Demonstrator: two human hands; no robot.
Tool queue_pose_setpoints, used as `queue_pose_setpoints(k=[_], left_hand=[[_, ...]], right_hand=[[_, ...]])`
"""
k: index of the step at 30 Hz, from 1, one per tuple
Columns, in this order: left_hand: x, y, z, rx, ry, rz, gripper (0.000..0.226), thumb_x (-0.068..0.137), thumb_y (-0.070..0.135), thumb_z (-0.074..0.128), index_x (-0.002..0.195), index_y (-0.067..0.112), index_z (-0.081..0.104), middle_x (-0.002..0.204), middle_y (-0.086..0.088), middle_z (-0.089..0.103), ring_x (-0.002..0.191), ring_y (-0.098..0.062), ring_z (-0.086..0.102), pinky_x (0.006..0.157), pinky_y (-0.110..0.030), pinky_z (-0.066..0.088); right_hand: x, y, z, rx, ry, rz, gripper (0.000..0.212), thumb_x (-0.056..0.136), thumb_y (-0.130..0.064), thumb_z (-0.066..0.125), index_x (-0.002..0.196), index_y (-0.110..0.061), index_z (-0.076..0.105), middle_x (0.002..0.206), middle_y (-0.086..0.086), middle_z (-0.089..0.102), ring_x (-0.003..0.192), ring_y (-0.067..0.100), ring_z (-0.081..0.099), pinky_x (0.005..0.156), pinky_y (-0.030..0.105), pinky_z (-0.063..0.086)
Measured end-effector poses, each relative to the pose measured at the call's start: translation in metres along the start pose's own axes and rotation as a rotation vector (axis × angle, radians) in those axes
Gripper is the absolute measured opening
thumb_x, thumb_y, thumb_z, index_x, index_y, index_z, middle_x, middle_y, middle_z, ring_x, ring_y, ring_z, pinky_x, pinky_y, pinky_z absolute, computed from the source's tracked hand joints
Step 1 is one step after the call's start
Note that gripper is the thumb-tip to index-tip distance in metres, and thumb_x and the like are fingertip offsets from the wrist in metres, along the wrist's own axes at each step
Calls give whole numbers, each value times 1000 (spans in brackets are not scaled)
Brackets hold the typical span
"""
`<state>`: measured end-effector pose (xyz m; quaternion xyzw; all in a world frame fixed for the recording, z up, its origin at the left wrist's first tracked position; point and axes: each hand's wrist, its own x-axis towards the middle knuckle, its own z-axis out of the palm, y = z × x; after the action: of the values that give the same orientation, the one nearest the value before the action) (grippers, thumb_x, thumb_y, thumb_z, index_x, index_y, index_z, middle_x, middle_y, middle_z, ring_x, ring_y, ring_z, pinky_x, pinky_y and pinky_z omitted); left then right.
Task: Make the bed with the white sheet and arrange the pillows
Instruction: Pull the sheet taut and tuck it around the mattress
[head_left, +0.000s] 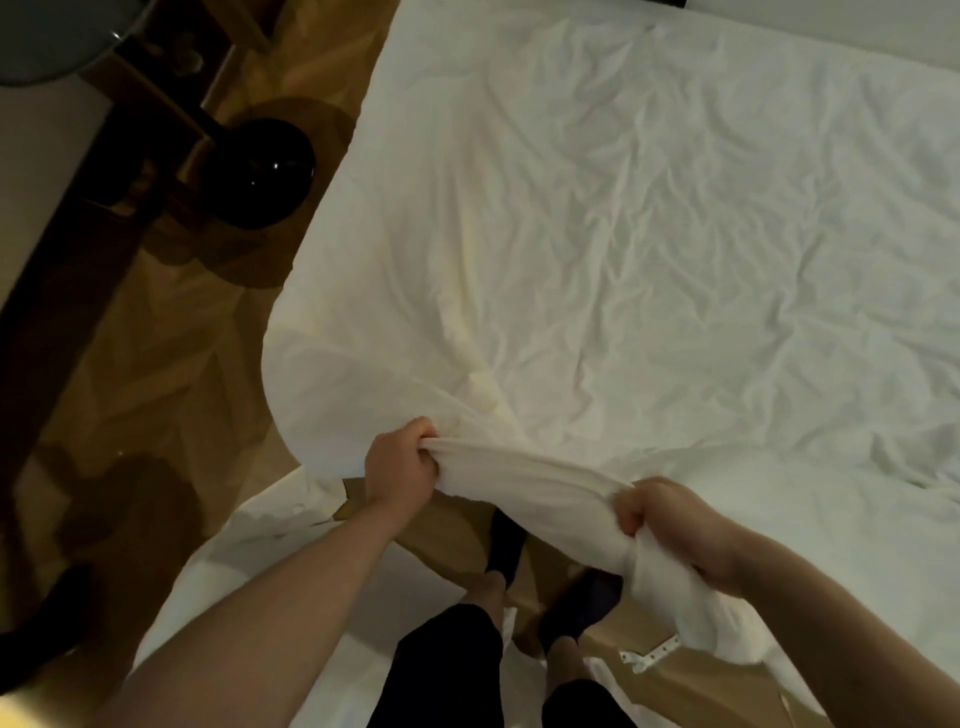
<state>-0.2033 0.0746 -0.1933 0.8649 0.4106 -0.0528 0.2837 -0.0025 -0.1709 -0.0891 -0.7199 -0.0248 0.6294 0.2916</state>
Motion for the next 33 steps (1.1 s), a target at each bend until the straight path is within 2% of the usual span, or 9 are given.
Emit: queue_pose_setpoints(k=[5,9,15,19,22,24,27,31,33], left_hand=[[25,-10,-51,52,-626,100,39,90,42,41,60,18,44,58,4,48,57,-14,46,58,-35,36],[37,3,-81,433,-676,252,71,66,93,52,108,37,55,94,15,65,81,-10,64,72,-31,59],[99,-24,-75,646,-380,428,56,69,39,78,119,35,53,113,11,58,103,-16,54,88,-33,46],[130,-35,-66,467,-210,224,42,78,20,75,116,29,59,113,5,63,98,-24,62,81,-41,54],[158,-12,-58,417,-224,37,34,82,16,70,111,25,53,99,-3,69,83,-32,66,69,-42,57],[190,15,-61,448,-242,101,18,79,11,63,91,24,60,93,-10,70,83,-36,66,67,-40,54],[247,71,-81,562,-307,368,22,76,4,58,80,24,66,91,-10,71,86,-35,65,67,-33,44],[311,125,-100,762,-330,492,23,81,5,58,87,27,59,101,-8,68,86,-28,57,77,-35,38],[324,127,-91,804,-249,408,37,83,19,68,119,24,58,124,-11,58,105,-31,55,87,-40,41]], right_hand=[[35,14,-31,-391,216,-44,15,89,-20,58,77,-19,67,83,3,71,82,23,64,76,40,53],[55,9,-28,-402,309,-60,24,86,-13,49,72,-1,65,76,12,69,80,33,64,72,44,54],[68,-18,-42,-414,330,-46,27,84,-10,49,64,-8,67,74,8,68,79,28,62,74,40,54],[75,-27,-49,-392,285,-43,24,85,-6,48,63,-3,58,69,11,62,71,24,55,61,32,43],[89,-33,-53,-437,266,-38,26,86,-10,45,69,-3,63,76,9,67,77,27,62,67,34,49],[99,-39,-68,-494,278,-59,29,87,-17,44,65,-6,60,77,9,67,82,32,65,72,38,52],[109,-56,-110,-611,359,-116,36,89,-34,42,61,-13,52,84,16,67,91,38,67,74,36,49],[130,-96,-166,-676,623,-150,29,93,-29,47,95,-7,66,116,26,67,112,44,64,86,40,49],[147,-109,-176,-626,713,-101,46,92,-21,53,137,-11,55,142,20,53,131,41,51,103,45,45]])
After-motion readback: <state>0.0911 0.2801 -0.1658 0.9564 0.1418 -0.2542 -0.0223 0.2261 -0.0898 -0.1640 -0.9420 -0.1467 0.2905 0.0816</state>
